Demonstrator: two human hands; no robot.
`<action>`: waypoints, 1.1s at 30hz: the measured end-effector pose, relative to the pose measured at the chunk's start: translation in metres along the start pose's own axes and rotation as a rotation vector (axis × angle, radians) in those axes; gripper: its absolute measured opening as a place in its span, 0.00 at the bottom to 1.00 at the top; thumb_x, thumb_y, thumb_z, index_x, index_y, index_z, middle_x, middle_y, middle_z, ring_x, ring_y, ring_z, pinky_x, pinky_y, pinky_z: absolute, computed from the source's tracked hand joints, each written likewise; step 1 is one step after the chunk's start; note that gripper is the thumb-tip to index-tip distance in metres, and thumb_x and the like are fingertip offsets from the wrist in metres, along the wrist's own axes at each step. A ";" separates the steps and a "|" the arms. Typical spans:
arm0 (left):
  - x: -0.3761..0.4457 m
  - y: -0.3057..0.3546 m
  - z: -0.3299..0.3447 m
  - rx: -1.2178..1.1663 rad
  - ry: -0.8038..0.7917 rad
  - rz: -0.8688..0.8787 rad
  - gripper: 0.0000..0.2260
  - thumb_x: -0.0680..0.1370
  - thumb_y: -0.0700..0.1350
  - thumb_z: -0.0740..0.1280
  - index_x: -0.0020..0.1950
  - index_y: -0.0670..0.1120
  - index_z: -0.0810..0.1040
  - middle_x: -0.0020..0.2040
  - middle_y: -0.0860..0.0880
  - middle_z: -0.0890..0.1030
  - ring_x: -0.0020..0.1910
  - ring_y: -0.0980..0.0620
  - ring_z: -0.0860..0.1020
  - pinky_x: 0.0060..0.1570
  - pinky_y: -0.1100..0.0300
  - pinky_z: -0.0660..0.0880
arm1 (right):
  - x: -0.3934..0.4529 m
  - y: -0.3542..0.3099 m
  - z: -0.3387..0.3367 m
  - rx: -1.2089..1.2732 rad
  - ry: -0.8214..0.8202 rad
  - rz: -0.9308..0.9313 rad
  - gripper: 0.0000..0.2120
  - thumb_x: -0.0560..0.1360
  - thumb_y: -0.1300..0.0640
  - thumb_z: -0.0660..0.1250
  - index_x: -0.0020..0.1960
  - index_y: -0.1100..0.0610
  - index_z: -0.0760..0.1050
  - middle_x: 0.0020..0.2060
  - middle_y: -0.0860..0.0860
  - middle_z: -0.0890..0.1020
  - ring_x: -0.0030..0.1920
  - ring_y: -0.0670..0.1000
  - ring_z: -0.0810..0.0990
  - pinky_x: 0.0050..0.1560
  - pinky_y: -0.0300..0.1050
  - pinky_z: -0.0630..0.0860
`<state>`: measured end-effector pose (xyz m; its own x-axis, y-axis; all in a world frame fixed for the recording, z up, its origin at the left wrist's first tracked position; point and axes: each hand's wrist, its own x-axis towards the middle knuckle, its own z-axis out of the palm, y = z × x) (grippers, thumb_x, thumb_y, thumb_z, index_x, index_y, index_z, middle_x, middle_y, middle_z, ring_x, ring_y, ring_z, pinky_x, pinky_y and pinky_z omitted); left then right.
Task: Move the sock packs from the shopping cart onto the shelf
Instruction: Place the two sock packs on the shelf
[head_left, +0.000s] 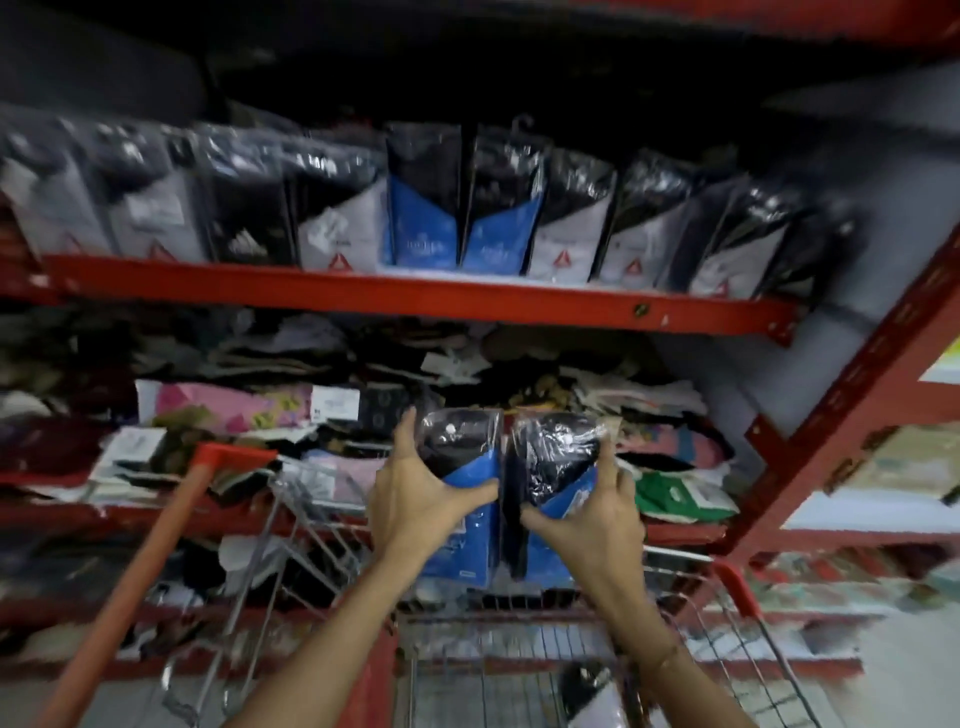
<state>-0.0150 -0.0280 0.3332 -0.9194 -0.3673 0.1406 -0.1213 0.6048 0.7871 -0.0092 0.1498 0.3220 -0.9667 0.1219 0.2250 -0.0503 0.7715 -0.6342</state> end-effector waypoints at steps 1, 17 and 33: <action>0.008 0.015 -0.011 -0.005 0.046 0.041 0.55 0.56 0.66 0.76 0.75 0.58 0.50 0.61 0.45 0.80 0.56 0.42 0.79 0.47 0.50 0.78 | 0.010 -0.013 -0.011 0.009 0.045 -0.023 0.57 0.63 0.42 0.77 0.77 0.56 0.44 0.70 0.60 0.64 0.64 0.59 0.70 0.49 0.43 0.72; 0.171 0.166 -0.073 -0.103 0.526 0.411 0.44 0.62 0.60 0.77 0.73 0.56 0.61 0.63 0.45 0.76 0.58 0.44 0.77 0.47 0.51 0.76 | 0.190 -0.150 -0.072 0.245 0.499 -0.369 0.54 0.68 0.43 0.74 0.77 0.54 0.40 0.73 0.60 0.60 0.67 0.57 0.66 0.54 0.47 0.72; 0.209 0.114 -0.030 0.279 0.482 0.426 0.43 0.73 0.60 0.66 0.77 0.43 0.47 0.73 0.32 0.59 0.70 0.35 0.62 0.60 0.45 0.73 | 0.223 -0.135 0.012 0.099 0.348 -0.333 0.49 0.73 0.36 0.61 0.76 0.57 0.33 0.73 0.63 0.57 0.70 0.61 0.67 0.55 0.54 0.81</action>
<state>-0.2098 -0.0569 0.4704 -0.6472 -0.2911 0.7045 0.0621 0.9010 0.4294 -0.2208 0.0654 0.4489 -0.7537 0.0929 0.6506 -0.3824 0.7431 -0.5491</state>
